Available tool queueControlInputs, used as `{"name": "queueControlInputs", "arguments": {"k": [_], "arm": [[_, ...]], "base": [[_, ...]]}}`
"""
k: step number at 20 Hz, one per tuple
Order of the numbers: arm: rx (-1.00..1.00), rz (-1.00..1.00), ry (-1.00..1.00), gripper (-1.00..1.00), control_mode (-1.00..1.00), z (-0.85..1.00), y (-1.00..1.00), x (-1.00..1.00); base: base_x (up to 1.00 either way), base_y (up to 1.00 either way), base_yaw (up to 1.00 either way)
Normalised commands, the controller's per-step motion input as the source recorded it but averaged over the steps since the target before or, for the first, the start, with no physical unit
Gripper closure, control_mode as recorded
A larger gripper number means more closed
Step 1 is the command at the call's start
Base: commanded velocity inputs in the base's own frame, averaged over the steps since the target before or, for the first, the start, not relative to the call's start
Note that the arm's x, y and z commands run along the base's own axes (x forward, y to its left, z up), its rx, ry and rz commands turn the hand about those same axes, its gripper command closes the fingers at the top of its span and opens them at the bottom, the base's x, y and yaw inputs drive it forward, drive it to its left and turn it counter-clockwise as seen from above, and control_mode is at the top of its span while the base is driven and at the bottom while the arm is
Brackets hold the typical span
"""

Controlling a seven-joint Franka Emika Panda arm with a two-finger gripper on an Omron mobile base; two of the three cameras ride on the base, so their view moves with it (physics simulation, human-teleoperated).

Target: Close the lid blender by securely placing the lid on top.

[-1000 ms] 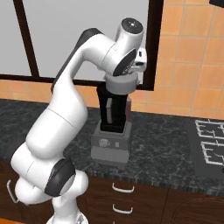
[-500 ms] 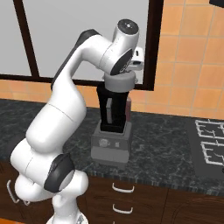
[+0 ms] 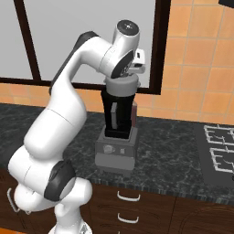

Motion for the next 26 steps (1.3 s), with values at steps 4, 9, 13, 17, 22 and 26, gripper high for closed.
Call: {"name": "queueControlInputs", "arguments": {"k": [4, 9, 13, 17, 22, 26], "arm": [[0.0, 0.0, 0.0, 1.0, -1.0, 0.0, 0.08, 0.0], [0.0, 0.0, 0.0, 1.0, -1.0, 0.05, 0.21, 0.0], [0.0, 0.0, 0.0, 1.0, -1.0, 0.13, 0.28, 0.0], [-0.01, 0.0, 0.0, 1.0, -1.0, 0.18, 0.32, 0.0], [0.0, 0.0, 0.0, 1.0, -1.0, 0.25, 0.33, 0.0], [0.0, 0.0, 0.0, 1.0, -1.0, 0.27, 0.34, 0.0]], "base": [[0.0, 0.0, 0.0], [0.0, 0.0, 0.0], [0.0, 0.0, 0.0], [0.0, 0.0, 0.0], [0.0, 0.0, 0.0], [0.0, 0.0, 0.0]]}}
